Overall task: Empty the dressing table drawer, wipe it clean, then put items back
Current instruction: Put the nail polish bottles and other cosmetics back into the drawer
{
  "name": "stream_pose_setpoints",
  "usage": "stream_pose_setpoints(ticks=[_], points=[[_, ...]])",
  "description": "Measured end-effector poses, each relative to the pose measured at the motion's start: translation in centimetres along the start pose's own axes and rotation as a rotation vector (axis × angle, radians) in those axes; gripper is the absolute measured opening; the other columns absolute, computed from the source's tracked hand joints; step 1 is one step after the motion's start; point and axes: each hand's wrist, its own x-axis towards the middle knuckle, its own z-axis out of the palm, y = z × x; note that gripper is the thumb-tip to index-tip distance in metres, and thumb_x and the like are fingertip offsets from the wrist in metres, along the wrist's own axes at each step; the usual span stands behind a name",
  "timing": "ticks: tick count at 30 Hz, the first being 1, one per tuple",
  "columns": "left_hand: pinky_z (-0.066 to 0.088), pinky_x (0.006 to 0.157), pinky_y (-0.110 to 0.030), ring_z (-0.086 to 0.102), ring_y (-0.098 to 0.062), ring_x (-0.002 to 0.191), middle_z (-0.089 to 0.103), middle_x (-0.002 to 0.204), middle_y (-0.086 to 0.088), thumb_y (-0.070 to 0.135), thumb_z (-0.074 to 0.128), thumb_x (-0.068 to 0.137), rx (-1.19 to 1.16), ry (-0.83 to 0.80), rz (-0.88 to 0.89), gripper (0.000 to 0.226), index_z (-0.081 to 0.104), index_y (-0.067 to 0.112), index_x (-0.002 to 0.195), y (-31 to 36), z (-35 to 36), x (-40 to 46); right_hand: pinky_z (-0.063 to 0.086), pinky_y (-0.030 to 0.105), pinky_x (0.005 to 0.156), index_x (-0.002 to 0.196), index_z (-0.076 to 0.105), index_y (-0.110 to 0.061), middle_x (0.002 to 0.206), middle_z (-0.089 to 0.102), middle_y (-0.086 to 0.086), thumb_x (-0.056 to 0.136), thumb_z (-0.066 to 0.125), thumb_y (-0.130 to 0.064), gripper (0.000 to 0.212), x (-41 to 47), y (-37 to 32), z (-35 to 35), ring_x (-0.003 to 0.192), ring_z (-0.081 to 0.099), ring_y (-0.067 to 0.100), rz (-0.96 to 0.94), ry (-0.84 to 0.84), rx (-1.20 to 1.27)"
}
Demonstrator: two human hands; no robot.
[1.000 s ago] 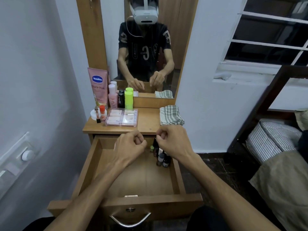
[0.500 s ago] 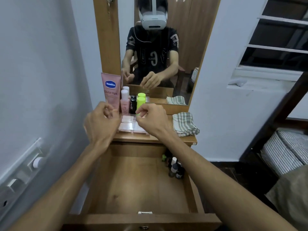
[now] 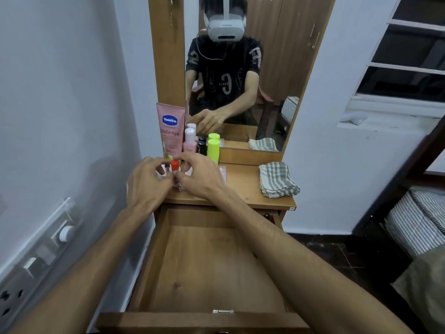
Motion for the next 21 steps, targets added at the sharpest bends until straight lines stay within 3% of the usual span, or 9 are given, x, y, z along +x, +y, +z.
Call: stream_pose_setpoints(ticks=[6, 9, 13, 16, 21], points=[[0.048, 0.069, -0.031, 0.058, -0.016, 0.078, 0.064, 0.086, 0.009, 0.018, 0.074, 0.083, -0.029, 0.033, -0.03, 0.019, 0.076, 0.021, 0.102, -0.7, -0.3, -0.1, 0.056, 0.036, 0.073, 0.107, 0.077, -0.022, 0.088, 0.074, -0.004, 0.086, 0.074, -0.025, 0.021, 0.2, -0.3, 0.1, 0.082, 0.066, 0.018, 0.036, 0.036, 0.018], [0.053, 0.068, -0.036, 0.058, -0.015, 0.07, 0.063, 0.081, 0.01, 0.015, 0.077, 0.079, -0.096, 0.048, -0.032, 0.017, 0.074, 0.024, 0.093, -0.4, -0.9, -0.9, 0.051, 0.028, 0.068, 0.098, 0.078, -0.024, 0.084, 0.074, -0.009, 0.084, 0.076, -0.029, 0.015, -0.5, 0.0, -0.6, 0.078, 0.065, 0.009, 0.073, 0.06, 0.057], [0.045, 0.06, -0.028, 0.056, -0.011, 0.06, 0.062, 0.075, 0.007, 0.013, 0.081, 0.073, -0.177, 0.064, -0.012, 0.019, 0.072, 0.026, 0.084, 1.5, -1.7, -2.7, 0.051, 0.023, 0.065, 0.087, 0.078, -0.026, 0.076, 0.072, -0.015, 0.079, 0.079, -0.034, 0.011, -3.0, 0.8, -3.6, 0.07, 0.063, -0.001, 0.113, 0.123, 0.093], [0.048, 0.059, -0.027, 0.053, -0.012, 0.054, 0.064, 0.069, 0.006, 0.013, 0.085, 0.07, -0.254, -0.041, 0.009, 0.021, 0.072, 0.027, 0.079, 3.4, -1.4, -4.4, 0.054, 0.022, 0.063, 0.082, 0.078, -0.025, 0.073, 0.072, -0.013, 0.075, 0.08, -0.031, 0.009, -6.0, 1.8, -6.5, 0.068, 0.065, 0.0, 0.157, 0.119, 0.103], [0.05, 0.058, -0.028, 0.053, -0.006, 0.06, 0.064, 0.07, 0.008, 0.012, 0.082, 0.071, -0.303, -0.306, 0.119, 0.019, 0.072, 0.026, 0.079, 7.0, 0.9, -7.8, 0.06, 0.029, 0.066, 0.077, 0.077, -0.022, 0.07, 0.074, -0.008, 0.073, 0.08, -0.027, 0.008, -11.8, 4.6, -10.7, 0.065, 0.068, 0.005, 0.296, 0.082, 0.097]])
